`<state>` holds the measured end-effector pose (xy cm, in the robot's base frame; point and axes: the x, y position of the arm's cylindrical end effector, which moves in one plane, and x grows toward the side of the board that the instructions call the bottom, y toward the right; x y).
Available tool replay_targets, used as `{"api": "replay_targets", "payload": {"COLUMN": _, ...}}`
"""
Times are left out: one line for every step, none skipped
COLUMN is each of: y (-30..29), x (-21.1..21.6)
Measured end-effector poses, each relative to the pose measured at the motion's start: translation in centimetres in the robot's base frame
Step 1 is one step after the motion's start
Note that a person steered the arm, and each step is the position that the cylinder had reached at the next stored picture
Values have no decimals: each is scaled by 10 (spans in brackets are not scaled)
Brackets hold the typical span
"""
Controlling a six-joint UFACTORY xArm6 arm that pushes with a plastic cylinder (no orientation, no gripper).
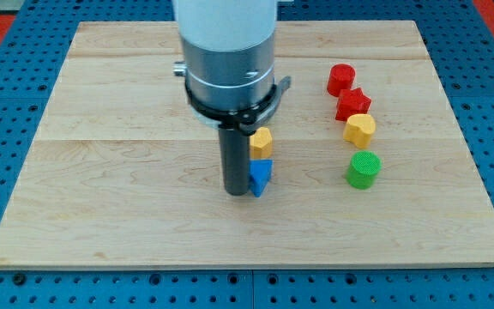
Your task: Nudge the yellow hexagon to the right
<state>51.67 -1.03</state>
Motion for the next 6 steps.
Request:
{"api": "replay_targets", "payload": {"y": -6, "x": -6}}
{"api": "replay_targets", "payload": {"y": -22, "x": -6}}
{"api": "replay_targets", "payload": {"y": -22, "x": -6}}
{"api": "replay_targets", "payload": {"y": -19, "x": -39}}
{"api": "replay_targets", "payload": {"y": -25, "x": -49}}
{"api": "replay_targets", "payload": {"y": -19, "x": -61}}
